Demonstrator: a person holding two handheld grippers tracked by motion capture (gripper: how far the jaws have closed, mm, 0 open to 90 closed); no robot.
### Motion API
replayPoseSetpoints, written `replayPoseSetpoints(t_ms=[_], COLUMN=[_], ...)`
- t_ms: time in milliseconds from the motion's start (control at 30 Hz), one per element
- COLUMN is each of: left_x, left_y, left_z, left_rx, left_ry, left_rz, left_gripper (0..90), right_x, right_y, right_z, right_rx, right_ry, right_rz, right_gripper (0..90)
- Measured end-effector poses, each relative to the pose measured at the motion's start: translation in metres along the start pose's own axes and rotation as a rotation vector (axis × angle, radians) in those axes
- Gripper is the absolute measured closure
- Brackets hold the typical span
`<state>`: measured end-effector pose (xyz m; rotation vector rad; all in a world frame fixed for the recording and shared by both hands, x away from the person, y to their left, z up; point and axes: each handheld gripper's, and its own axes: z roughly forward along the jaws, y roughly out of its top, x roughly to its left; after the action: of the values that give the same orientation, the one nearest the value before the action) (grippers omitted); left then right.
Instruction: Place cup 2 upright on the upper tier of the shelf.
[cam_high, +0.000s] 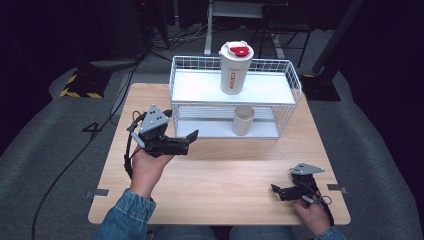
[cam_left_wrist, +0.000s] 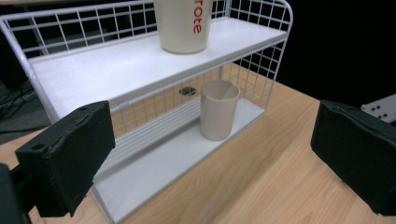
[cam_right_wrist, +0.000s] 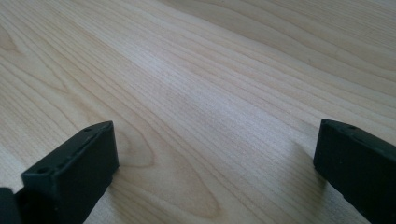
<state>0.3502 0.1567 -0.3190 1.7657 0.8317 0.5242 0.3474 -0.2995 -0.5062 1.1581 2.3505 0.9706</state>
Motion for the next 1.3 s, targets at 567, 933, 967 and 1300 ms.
replayPoseSetpoints(t_ms=[567, 933, 967, 1300], left_x=[0.003, 0.005, 0.005, 0.007], left_y=[-0.052, -0.095, -0.098, -0.134], left_z=[-0.005, -0.005, -0.003, 0.005], left_rx=[0.143, 0.199, 0.219, 0.316], left_ry=[-0.029, -0.016, -0.015, -0.008], left_rz=[0.017, -0.026, -0.022, -0.082], left_gripper=[1.2, 2.3, 2.3, 2.3], right_x=[0.0, 0.0, 0.0, 0.0], right_y=[0.0, 0.0, 0.0, 0.0], right_z=[0.0, 0.0, 0.0, 0.0], right_rx=[0.0, -0.003, -0.003, -0.003], right_ry=[0.0, -0.002, -0.002, -0.002], right_rz=[0.0, -0.005, -0.004, -0.005], right_gripper=[0.0, 0.3, 0.2, 0.3])
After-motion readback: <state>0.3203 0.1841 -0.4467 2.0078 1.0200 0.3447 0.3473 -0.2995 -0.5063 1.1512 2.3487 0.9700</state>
